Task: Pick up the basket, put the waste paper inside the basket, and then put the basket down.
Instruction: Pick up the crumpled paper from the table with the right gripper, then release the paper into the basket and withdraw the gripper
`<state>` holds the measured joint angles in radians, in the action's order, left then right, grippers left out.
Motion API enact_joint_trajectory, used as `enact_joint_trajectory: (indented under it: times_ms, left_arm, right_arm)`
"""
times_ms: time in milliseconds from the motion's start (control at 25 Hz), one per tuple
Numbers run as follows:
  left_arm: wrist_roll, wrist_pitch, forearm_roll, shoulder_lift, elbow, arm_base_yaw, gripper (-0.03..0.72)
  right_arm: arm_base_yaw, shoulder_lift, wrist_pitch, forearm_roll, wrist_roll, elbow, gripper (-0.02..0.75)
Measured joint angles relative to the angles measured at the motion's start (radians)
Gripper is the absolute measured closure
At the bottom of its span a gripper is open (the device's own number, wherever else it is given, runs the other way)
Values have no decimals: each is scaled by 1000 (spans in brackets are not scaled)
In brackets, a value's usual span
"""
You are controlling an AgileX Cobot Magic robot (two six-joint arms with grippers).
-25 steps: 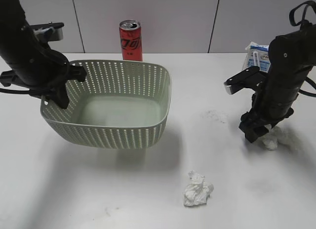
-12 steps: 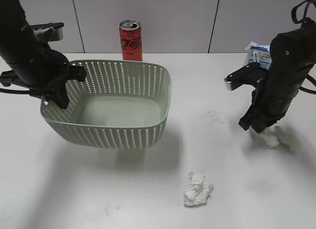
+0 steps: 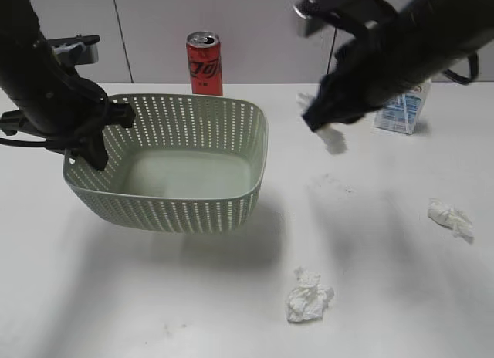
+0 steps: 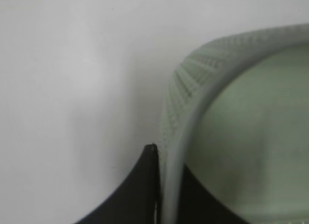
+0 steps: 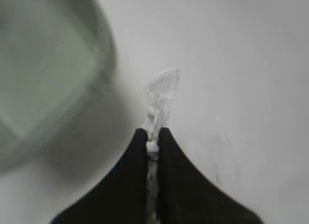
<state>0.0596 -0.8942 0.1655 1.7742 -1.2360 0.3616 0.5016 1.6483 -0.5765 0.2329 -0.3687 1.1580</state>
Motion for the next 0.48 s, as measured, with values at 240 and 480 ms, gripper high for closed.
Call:
enact_joint_trajectory:
  times_ms: [240, 480]
  left_arm:
    - [0, -2, 2, 0, 0, 0, 688]
    - [0, -6, 30, 0, 0, 0, 688]
  right_arm:
    - [193, -44, 364, 183, -58, 33, 734]
    - [240, 60, 426, 207, -61, 34, 582]
